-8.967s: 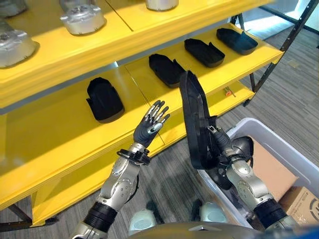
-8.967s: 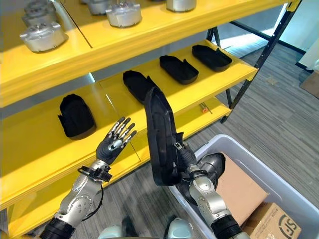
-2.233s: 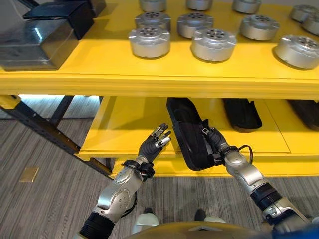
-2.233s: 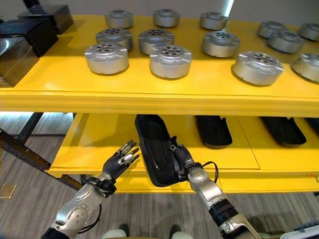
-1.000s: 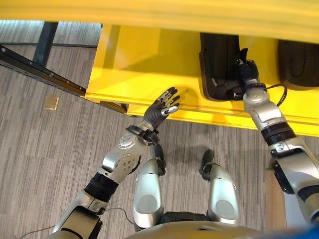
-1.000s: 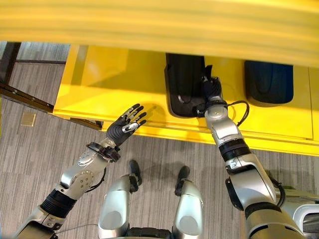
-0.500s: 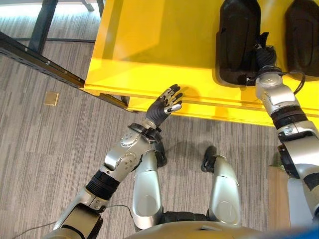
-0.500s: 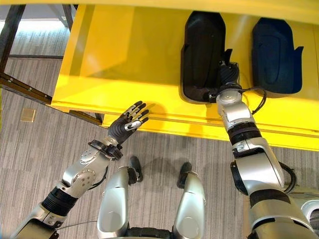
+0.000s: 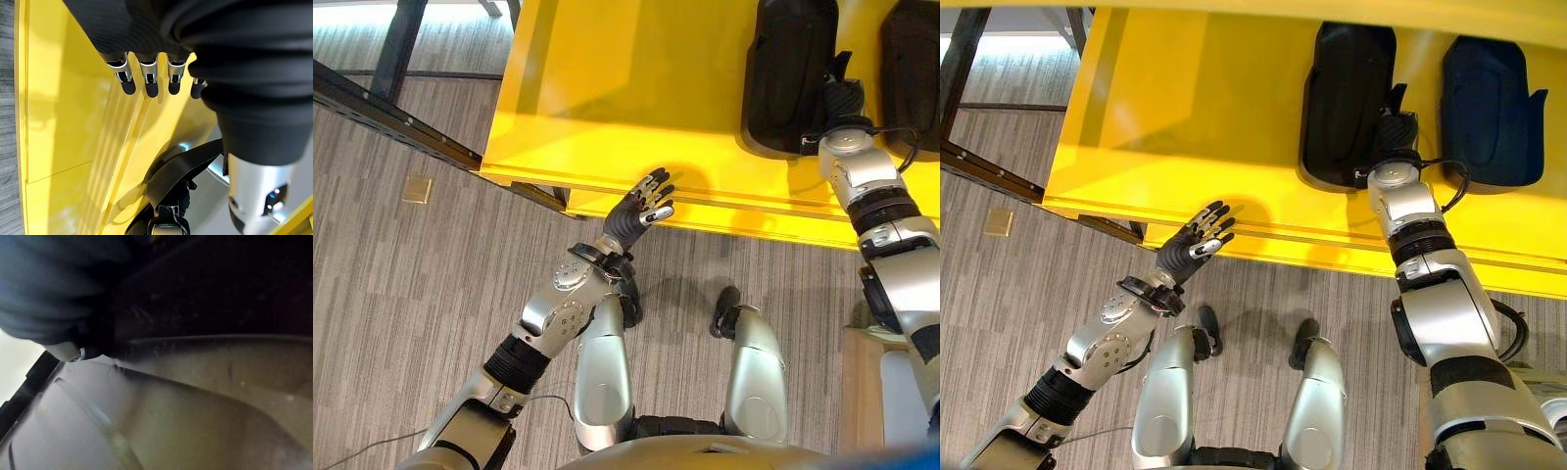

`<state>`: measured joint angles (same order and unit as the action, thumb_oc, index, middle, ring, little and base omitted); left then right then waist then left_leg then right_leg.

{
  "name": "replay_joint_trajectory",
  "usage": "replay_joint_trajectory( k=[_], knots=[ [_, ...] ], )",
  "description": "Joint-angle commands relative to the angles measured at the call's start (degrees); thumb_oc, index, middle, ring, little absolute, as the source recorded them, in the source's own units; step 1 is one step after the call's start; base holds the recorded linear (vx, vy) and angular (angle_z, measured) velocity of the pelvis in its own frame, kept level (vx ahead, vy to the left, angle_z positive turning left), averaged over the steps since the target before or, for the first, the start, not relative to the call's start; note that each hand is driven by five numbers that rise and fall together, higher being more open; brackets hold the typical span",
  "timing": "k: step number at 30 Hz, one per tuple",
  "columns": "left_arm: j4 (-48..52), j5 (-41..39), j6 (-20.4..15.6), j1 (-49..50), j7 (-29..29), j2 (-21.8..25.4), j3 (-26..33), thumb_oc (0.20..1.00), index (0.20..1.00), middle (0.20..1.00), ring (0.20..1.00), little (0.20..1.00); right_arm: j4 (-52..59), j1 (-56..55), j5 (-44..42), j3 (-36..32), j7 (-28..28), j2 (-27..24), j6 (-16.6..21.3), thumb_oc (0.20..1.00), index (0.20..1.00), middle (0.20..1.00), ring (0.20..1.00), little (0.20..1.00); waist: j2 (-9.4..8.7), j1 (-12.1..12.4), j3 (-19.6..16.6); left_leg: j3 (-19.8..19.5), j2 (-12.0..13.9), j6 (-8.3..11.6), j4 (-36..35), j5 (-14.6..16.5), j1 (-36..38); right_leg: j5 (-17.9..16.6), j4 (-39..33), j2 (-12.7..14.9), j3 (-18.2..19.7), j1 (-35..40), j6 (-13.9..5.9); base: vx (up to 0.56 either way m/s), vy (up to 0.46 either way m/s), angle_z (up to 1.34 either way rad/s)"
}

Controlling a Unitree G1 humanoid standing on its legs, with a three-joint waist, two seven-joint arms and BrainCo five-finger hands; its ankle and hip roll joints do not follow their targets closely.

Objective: Move parts from the plastic box to the shelf.

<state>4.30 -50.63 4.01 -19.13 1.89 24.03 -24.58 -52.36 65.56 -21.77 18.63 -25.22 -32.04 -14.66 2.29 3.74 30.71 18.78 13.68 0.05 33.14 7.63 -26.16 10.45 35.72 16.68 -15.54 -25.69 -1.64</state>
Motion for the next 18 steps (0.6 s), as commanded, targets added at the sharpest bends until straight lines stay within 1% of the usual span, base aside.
replay_joint_trajectory(
  k=[1, 8, 11, 15, 16, 18],
  knots=[
    [4.71, -1.36, -3.88, -0.94, -0.04, -1.06, -1.89, 1.0, 1.0, 1.0, 1.0, 1.0, -3.11, 0.93, -4.31, 1.96, -0.05, 2.92, -1.14, 0.2, 0.2, 0.2, 0.2, 0.2, 2.43, 1.67, -0.91, 0.76, 1.38, 2.95, -3.47, 0.83, 4.16, 3.14, 6.51, 3.52, -3.52, -0.1, -2.91, 0.03, 0.011, 0.05],
    [3.89, -2.09, -3.97, -1.85, 1.01, -1.53, -2.73, 1.0, 1.0, 1.0, 1.0, 1.0, -5.68, 1.97, -4.44, 2.72, 0.29, 4.03, -0.05, 0.2, 0.2, 0.2, 0.2, 0.2, 2.62, 1.83, -0.91, 0.48, 1.53, 3.21, -2.83, 1.06, 4.13, 3.54, 7.27, 3.83, -3.89, 0.11, -2.79, 0.03, 0.013, 0.03],
    [3.38, -2.38, -4.01, -2.38, 1.45, -1.86, -3.13, 1.0, 1.0, 1.0, 1.0, 1.0, -6.21, 2.32, -5.85, 3.05, -0.01, 4.73, 0.43, 0.2, 0.2, 0.2, 0.2, 0.2, 2.73, 1.81, -0.91, 0.42, 1.58, 3.24, -2.44, 1.24, 3.79, 3.62, 7.64, 4.01, -3.91, -0.27, -2.77, 0.04, 0.027, 0.03],
    [3.19, -2.93, -4.48, -2.62, 1.58, -1.89, -3.47, 1.0, 1.0, 1.0, 1.0, 1.0, -6.53, 2.29, -7.87, 3.17, -1.89, 5.32, 0.98, 0.2, 0.2, 0.2, 0.2, 0.2, 2.9, 1.81, -0.91, 0.42, 1.22, 3.06, -2.0, 1.77, 3.67, 3.58, 7.66, 4.01, -3.78, -0.5, -2.82, 0.02, 0.018, 0.02],
    [3.26, -3.12, -4.59, -2.6, 1.7, -1.81, -3.59, 1.0, 1.0, 1.0, 1.0, 1.0, -6.44, 1.95, -8.06, 3.11, -2.3, 5.15, 2.11, 0.2, 0.2, 0.2, 0.2, 0.2, 2.91, 1.79, -0.91, 0.31, 1.16, 2.99, -1.77, 1.98, 3.59, 3.6, 7.57, 3.99, -3.73, -0.47, -2.83, 0.0, 0.0, 0.0],
    [3.36, -3.42, -4.53, -2.9, 2.14, -1.77, -3.63, 1.0, 1.0, 1.0, 1.0, 1.0, -6.16, 2.17, -6.82, 2.77, -2.54, 5.56, 1.81, 0.2, 0.2, 0.2, 0.2, 0.2, 2.93, 1.67, -0.91, 0.4, 1.13, 2.9, -1.47, 2.21, 3.45, 3.57, 7.7, 3.94, -3.52, -0.68, -2.87, 0.0, 0.0, 0.0]
  ],
)
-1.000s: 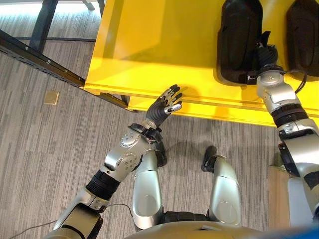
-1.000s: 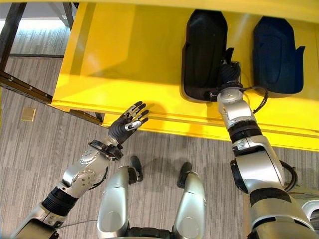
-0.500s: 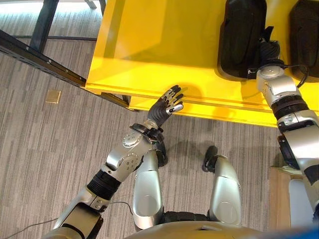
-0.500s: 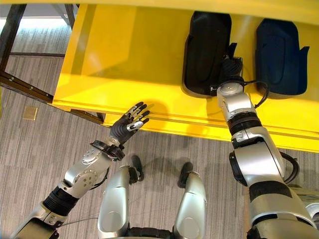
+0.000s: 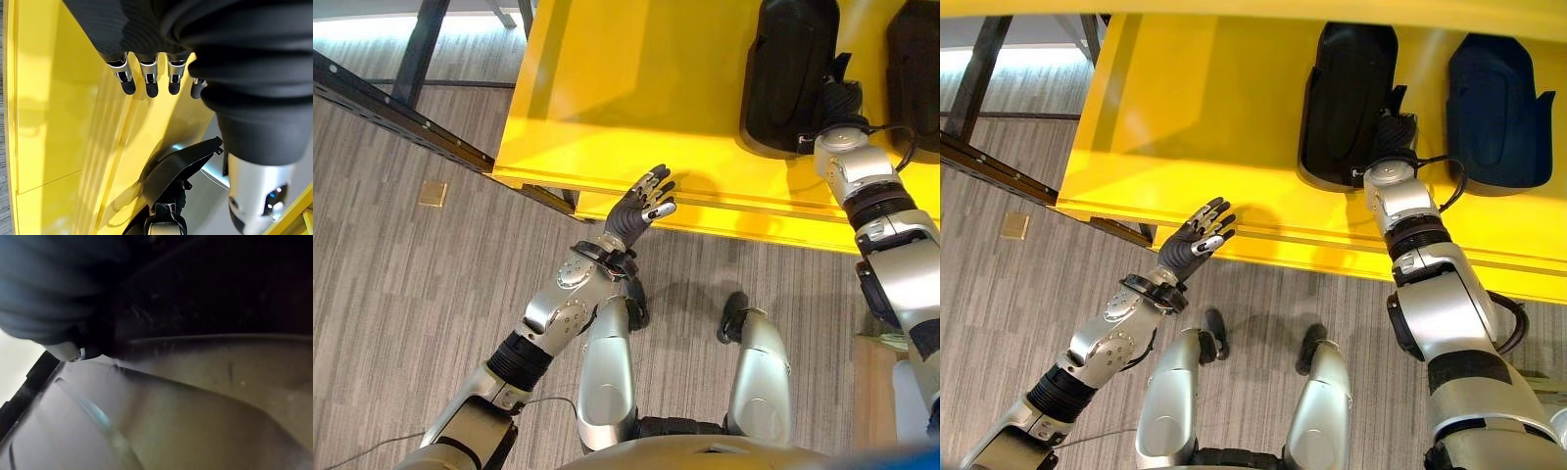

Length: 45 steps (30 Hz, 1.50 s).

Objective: Move parts from the plastic box to the shelf.

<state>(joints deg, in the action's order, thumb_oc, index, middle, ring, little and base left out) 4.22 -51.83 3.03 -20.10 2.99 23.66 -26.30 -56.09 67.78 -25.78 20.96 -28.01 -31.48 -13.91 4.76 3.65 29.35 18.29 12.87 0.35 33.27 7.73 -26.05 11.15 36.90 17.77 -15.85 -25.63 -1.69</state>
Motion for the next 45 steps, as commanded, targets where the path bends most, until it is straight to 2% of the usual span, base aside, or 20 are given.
replay_joint_trajectory(
  k=[1, 4, 6, 10, 18, 21, 25, 33, 41, 45],
  knots=[
    [3.16, -2.17, -3.85, -2.15, 1.28, -1.71, -2.2, 1.0, 1.0, 1.0, 1.0, 1.0, -1.77, -0.08, -3.19, 0.58, -1.55, 5.37, 1.85, 0.2, 0.2, 0.2, 0.2, 0.2, 0.42, 1.62, 0.45, 0.99, 1.87, 2.54, -1.67, 2.14, 3.24, 2.76, 6.4, 2.78, -3.11, -0.91, -2.85, 0.0, 0.0, 0.0],
    [3.26, -1.92, -4.32, -2.11, 1.53, -1.66, -2.39, 1.0, 1.0, 1.0, 1.0, 1.0, -0.26, -0.75, -3.16, 0.23, -2.16, 5.33, 3.14, 0.2, 0.2, 0.2, 0.2, 0.2, 0.35, 1.35, 0.45, 1.08, 1.77, 2.55, -2.05, 2.05, 3.29, 2.69, 6.14, 2.62, -2.99, -0.98, -3.01, 0.0, 0.0, 0.0],
    [3.41, -1.87, -4.7, -1.99, 1.56, -1.72, -2.55, 1.0, 1.0, 1.0, 1.0, 1.0, 1.52, -1.51, -1.83, -0.16, -1.79, 5.3, 5.26, 0.2, 0.2, 0.2, 0.2, 0.2, 0.43, 1.05, 0.45, 1.19, 1.71, 2.45, -2.28, 1.98, 3.36, 2.55, 5.83, 2.55, -2.82, -0.99, -3.08, 0.0, 0.0, 0.0],
    [3.42, -1.98, -5.1, -2.05, 2.09, -1.68, -2.91, 1.0, 1.0, 1.0, 1.0, 1.0, 4.06, -1.42, -1.97, -0.12, -1.0, 5.86, 6.48, 0.2, 0.2, 0.2, 0.2, 0.2, 0.47, 0.83, 0.45, 1.39, 1.67, 2.5, -2.51, 1.93, 3.66, 2.36, 5.49, 2.46, -2.68, -0.86, -3.18, 0.0, 0.0, 0.0],
    [3.32, -1.57, -4.29, -1.7, 1.85, -2.29, -2.51, 1.0, 1.0, 1.0, 1.0, 1.0, 9.08, -2.49, -2.01, -0.05, -0.44, 7.06, 5.07, 0.2, 0.2, 0.2, 0.2, 0.2, 0.18, 0.59, 0.45, 1.65, 1.78, 2.81, -3.58, 1.16, 4.22, 2.24, 4.79, 2.21, -2.72, -0.33, -3.23, 0.0, 0.0, 0.0],
    [3.29, -1.66, -4.85, -1.48, 2.03, -2.36, -2.68, 1.0, 1.0, 1.0, 1.0, 1.0, 10.47, -1.78, 6.44, 1.37, -2.06, 6.77, 3.55, 0.2, 0.2, 0.2, 0.2, 0.2, 0.28, 0.67, 0.45, 1.58, 1.81, 2.85, -3.58, 0.97, 4.09, 2.26, 4.82, 2.17, -2.83, -0.27, -3.17, 0.0, 0.0, 0.0],
    [3.21, -1.84, -5.09, -1.41, 1.89, -2.34, -2.86, 1.0, 1.0, 1.0, 1.0, 1.0, 10.69, -1.43, 4.76, 2.01, -3.48, 6.5, 1.79, 0.2, 0.2, 0.2, 0.2, 0.2, 0.3, 0.73, 0.45, 1.57, 1.79, 2.76, -3.48, 1.03, 3.97, 2.38, 4.97, 2.21, -2.93, -0.29, -3.09, 0.0, 0.0, 0.0],
    [2.79, -2.31, -5.84, -1.94, 1.86, -2.34, -3.6, 1.0, 1.0, 1.0, 1.0, 1.0, 6.81, -1.13, 5.14, 1.73, -8.12, 6.02, 1.13, 0.2, 0.2, 0.2, 0.2, 0.2, 0.5, 0.62, 0.45, 1.71, 1.84, 2.73, -3.81, 0.8, 4.11, 2.12, 4.65, 2.08, -2.96, -0.15, -3.05, 0.0, 0.0, 0.0],
    [2.48, -2.69, -6.19, -2.37, 2.25, -2.14, -4.36, 1.0, 1.0, 1.0, 1.0, 1.0, 3.09, 0.56, 2.79, 1.44, -8.15, 4.79, 2.36, 0.2, 0.2, 0.2, 0.2, 0.2, 0.72, 0.61, 0.45, 1.76, 1.84, 2.68, -3.21, 1.11, 3.92, 2.22, 4.91, 2.06, -2.94, -0.33, -2.89, 0.0, 0.0, 0.0],
    [2.8, -3.16, -5.96, -2.42, 2.55, -1.96, -4.41, 1.0, 1.0, 1.0, 1.0, 1.0, 2.66, 1.47, 3.99, 1.87, -7.61, 4.39, 1.51, 0.2, 0.2, 0.2, 0.2, 0.2, 0.82, 0.6, 0.45, 1.89, 1.81, 2.66, -3.31, 1.11, 4.05, 2.35, 5.03, 2.07, -2.87, -0.32, -2.87, 0.0, 0.0, 0.0]
  ],
)
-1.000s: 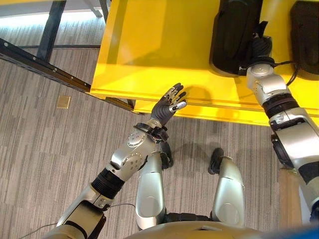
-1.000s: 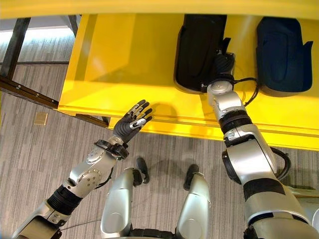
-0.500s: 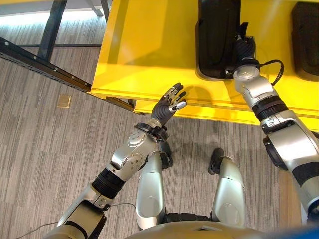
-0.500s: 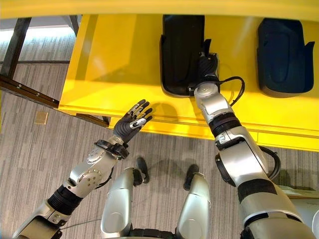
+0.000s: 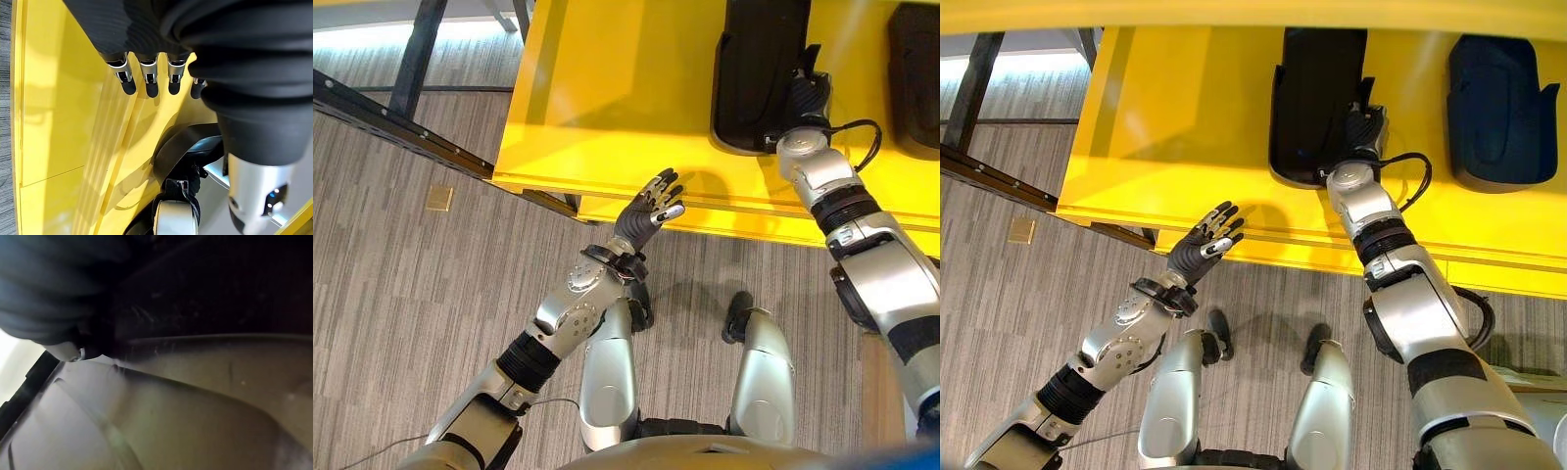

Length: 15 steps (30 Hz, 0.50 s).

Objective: Move parts from the plastic box to the shelf.

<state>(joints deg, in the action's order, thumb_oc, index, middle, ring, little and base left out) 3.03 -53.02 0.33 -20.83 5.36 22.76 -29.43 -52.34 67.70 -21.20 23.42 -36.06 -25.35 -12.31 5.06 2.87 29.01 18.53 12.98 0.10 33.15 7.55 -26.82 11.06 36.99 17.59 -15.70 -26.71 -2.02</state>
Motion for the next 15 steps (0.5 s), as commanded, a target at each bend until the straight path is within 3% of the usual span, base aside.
replay_joint_trajectory(
  k=[1, 4, 5, 7, 15],
  knots=[
    [3.91, -1.87, -3.3, -1.67, -0.06, -1.13, -1.32, 1.0, 1.0, 1.0, 1.0, 1.0, -1.28, 1.77, 1.08, -0.3, 0.94, -2.01, -0.53, 0.2, 0.2, 0.2, 0.2, 0.2, 0.51, 1.39, 0.78, 1.73, 1.67, 2.96, -3.65, 1.05, 5.02, 2.38, 4.67, 2.21, -3.08, 0.94, -2.55, 0.0, 0.0, 0.0],
    [3.93, -1.98, -3.54, -1.91, 0.03, -1.01, -1.77, 1.0, 1.0, 1.0, 1.0, 1.0, -1.9, 2.67, 1.65, 1.57, 1.35, -2.5, -1.59, 0.2, 0.2, 0.2, 0.2, 0.2, 0.53, 1.55, 0.78, 1.75, 2.0, 3.17, -4.2, 0.38, 4.98, 2.49, 4.82, 2.34, -3.29, 1.04, -2.51, 0.0, 0.0, 0.0],
    [4.09, -2.05, -3.5, -1.88, -0.07, -1.0, -1.85, 1.0, 1.0, 1.0, 1.0, 1.0, -1.95, 2.81, 1.98, 1.8, 1.2, -2.52, -2.03, 0.413, 0.413, 0.413, 0.413, 0.413, 0.55, 1.64, 0.78, 1.72, 1.95, 3.14, -4.35, 0.26, 4.99, 2.49, 4.83, 2.33, -3.37, 1.06, -2.5, 0.0, 0.0, 0.0],
    [4.0, -1.83, -3.34, -1.86, -0.27, -0.89, -1.95, 1.0, 1.0, 1.0, 1.0, 1.0, -2.51, 3.44, 1.74, 2.35, 0.85, -2.76, -2.29, 1.0, 1.0, 1.0, 1.0, 1.0, 0.53, 1.82, 0.78, 1.73, 2.0, 3.18, -4.27, 0.18, 4.94, 2.45, 4.91, 2.38, -3.55, 1.1, -2.49, 0.0, 0.0, 0.0],
    [4.06, -3.01, -2.74, -1.48, -1.82, -1.02, -2.44, 1.0, 1.0, 1.0, 1.0, 1.0, -2.55, 3.89, -0.21, 2.68, -1.4, -2.87, -1.3, 1.0, 1.0, 1.0, 1.0, 1.0, 0.39, 1.84, 0.78, 1.71, 2.04, 3.01, -4.11, 0.38, 4.97, 2.48, 4.96, 2.12, -3.5, 1.14, -2.39, 0.0, 0.0, 0.0]
  ],
)
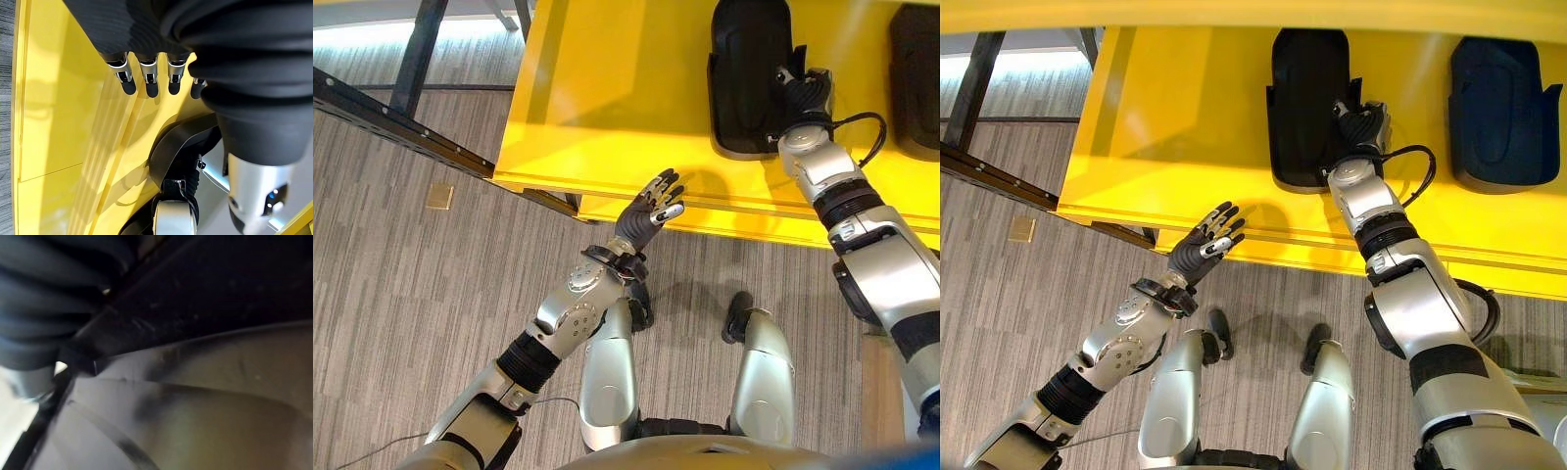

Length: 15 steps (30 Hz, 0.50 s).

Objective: Move parts from the plastic box to the shelf.

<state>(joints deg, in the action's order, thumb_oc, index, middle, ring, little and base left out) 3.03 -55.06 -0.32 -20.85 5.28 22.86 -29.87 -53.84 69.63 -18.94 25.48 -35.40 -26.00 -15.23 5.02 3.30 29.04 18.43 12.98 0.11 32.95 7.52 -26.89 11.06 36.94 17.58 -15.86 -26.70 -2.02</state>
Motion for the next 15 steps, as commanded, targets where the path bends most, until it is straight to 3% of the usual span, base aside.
replay_joint_trajectory(
  k=[1, 8, 15],
  knots=[
    [4.2, -1.24, -1.5, -1.41, -1.8, -1.13, -2.09, 1.0, 1.0, 1.0, 1.0, 1.0, -0.88, 1.91, -3.84, 0.38, -2.73, -2.13, 1.98, 1.0, 1.0, 1.0, 1.0, 1.0, 0.43, 1.37, 0.76, 1.78, 1.99, 3.02, -3.97, 0.4, 5.15, 2.52, 5.1, 2.06, -3.3, 1.17, -2.39, 0.0, 0.0, 0.0],
    [3.78, -1.18, -1.26, -1.39, -1.72, -1.6, -2.44, 1.0, 1.0, 1.0, 1.0, 1.0, -2.09, -0.25, -16.36, -3.09, -0.31, -0.48, 4.47, 1.0, 1.0, 1.0, 1.0, 1.0, 0.34, 0.79, 0.76, 2.03, 1.74, 3.04, -4.39, 0.52, 6.78, 3.03, 4.94, 1.54, -2.81, 2.66, -2.06, 0.0, 0.0, 0.0],
    [3.92, -1.36, -0.75, -1.39, -1.05, -1.52, -1.66, 1.0, 1.0, 1.0, 1.0, 1.0, -2.05, -2.87, -22.67, -6.0, 2.63, 0.94, 5.02, 1.0, 1.0, 1.0, 1.0, 1.0, -0.04, 0.36, 0.76, 2.31, 1.57, 3.1, -5.52, 0.27, 9.28, 2.97, 3.87, 1.17, -2.54, 4.96, -2.09, 0.02, -0.005, 0.0]
  ],
)
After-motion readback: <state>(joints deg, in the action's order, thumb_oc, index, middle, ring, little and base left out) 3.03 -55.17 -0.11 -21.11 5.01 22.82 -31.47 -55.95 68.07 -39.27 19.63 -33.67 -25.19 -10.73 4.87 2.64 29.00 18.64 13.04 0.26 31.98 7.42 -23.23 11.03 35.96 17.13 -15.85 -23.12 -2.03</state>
